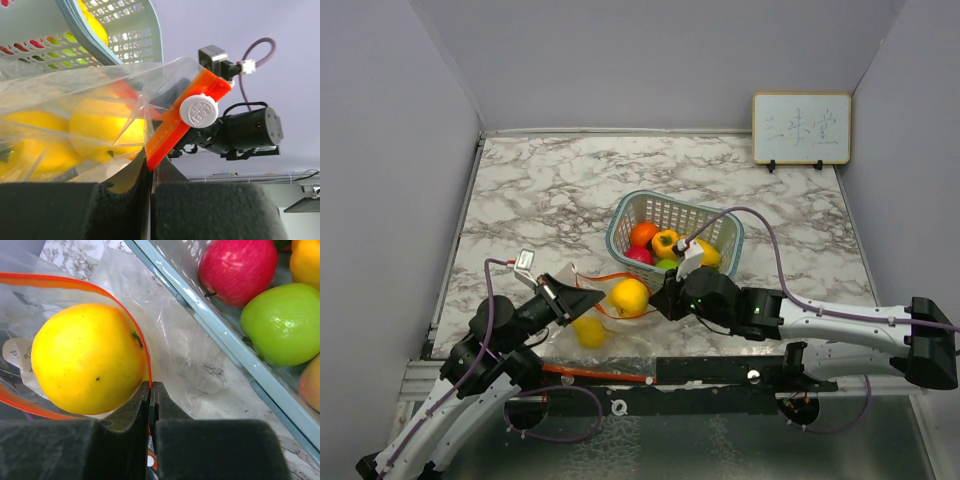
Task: Place the food in the zip-top bag and seal the zipper
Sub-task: Place the fake fruit in the zipper food storage bag.
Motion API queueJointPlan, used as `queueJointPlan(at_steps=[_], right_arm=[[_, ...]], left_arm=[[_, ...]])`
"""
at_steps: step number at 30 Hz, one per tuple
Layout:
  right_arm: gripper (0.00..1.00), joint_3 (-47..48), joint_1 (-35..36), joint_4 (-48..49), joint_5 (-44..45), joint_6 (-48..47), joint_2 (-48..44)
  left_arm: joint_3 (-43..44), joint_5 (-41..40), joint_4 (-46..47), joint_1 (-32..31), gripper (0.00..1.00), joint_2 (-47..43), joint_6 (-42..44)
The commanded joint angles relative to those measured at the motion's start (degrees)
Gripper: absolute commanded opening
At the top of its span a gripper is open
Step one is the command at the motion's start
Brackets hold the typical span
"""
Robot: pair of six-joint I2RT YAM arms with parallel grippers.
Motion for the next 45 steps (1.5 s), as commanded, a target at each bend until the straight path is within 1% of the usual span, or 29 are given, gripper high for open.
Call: queueJointPlan(at_steps=[1, 4, 7, 9, 11, 15, 19, 23, 25, 30, 32, 33, 35, 36, 37, 38, 39, 40, 41, 43, 45], right_arm=[[0.03, 7.7, 0.4, -5.6, 2.2, -4.4, -1.9], [0.03, 14.7, 0.4, -11.4, 2.6, -8.5, -1.5], [0.02, 22.0, 0.4, -16.8, 0.6, -11.9, 0.3], [0.03, 25.3, 0.4, -18.5, -1.3, -13.1, 1.8], [0.03, 26.9, 0.4, -18.1, -2.5, -13.7, 2.3], [0.03, 28.6, 0.4, -15.4, -3.5, -15.4, 1.8], [0.03, 30.7, 0.4, -12.6, -2.0, -18.1, 1.0], [0.03, 35.0, 0.3, -14.3, 2.8, -20.1, 2.5], [0.03, 36.9, 0.3, -14.0, 3.1, -21.7, 3.5], [0.03, 38.3, 0.3, -12.2, 1.6, -22.5, 6.3], [0.03, 36.8, 0.3, -12.3, 1.0, -20.9, 7.0], [0.03, 35.2, 0.3, -12.4, 0.4, -20.0, 7.2], [0.1, 31.3, 0.3, -11.6, -1.0, -17.8, 7.0], [0.16, 29.3, 0.3, -10.9, -1.9, -17.0, 7.0], [0.29, 27.3, 0.3, -10.6, -2.6, -16.4, 7.1], [0.34, 26.0, 0.3, -11.1, -2.8, -15.8, 7.3], [0.42, 25.5, 0.3, -12.4, -2.0, -15.1, 7.7], [0.54, 25.5, 0.3, -14.1, -0.9, -14.1, 8.0], [0.61, 25.9, 0.3, -16.1, 0.7, -13.6, 7.8], [0.76, 26.8, 0.3, -17.6, 3.0, -13.7, 6.4], [0.97, 27.4, 0.3, -17.1, 5.0, -14.2, 4.2]], left_arm=[[3.8, -2.0, -4.8, 0.1, 0.0, -0.2, -0.5], [8.9, -3.9, -11.2, 0.1, 0.0, 3.2, 0.8], [16.4, -5.1, -19.0, 0.0, 0.0, 11.0, 5.2], [20.5, -5.5, -22.6, 0.1, 0.0, 16.4, 8.4], [22.9, -4.9, -24.0, 0.0, 0.0, 19.9, 10.2], [25.4, -4.5, -27.4, 0.1, 0.0, 23.4, 12.7], [30.5, -8.1, -32.0, 0.0, 0.0, 27.4, 17.5], [38.3, -15.4, -38.8, 0.1, 0.0, 32.3, 23.4], [41.4, -18.5, -39.8, 0.0, 0.0, 33.3, 25.2], [47.6, -20.2, -36.2, 0.1, 0.0, 35.4, 31.1], [46.2, -19.0, -34.8, 0.1, 0.0, 35.5, 32.0], [44.0, -18.2, -34.1, 0.1, 0.0, 35.1, 31.8], [37.2, -15.7, -32.1, 0.0, 0.0, 33.4, 30.1], [32.5, -14.2, -30.5, 0.0, 0.0, 32.1, 29.1], [28.3, -13.1, -28.9, 0.1, 0.0, 30.8, 27.8], [24.1, -11.9, -27.4, 0.1, 0.0, 29.4, 26.5], [21.0, -10.7, -25.1, 0.0, 0.0, 28.1, 25.4], [18.5, -9.4, -23.5, 0.0, 0.0, 26.9, 24.7], [17.3, -8.4, -22.2, 0.0, 0.0, 25.8, 24.2], [17.7, -8.5, -21.7, 0.0, 0.0, 24.4, 24.4], [20.5, -10.6, -23.5, 0.0, 0.0, 24.4, 25.8]])
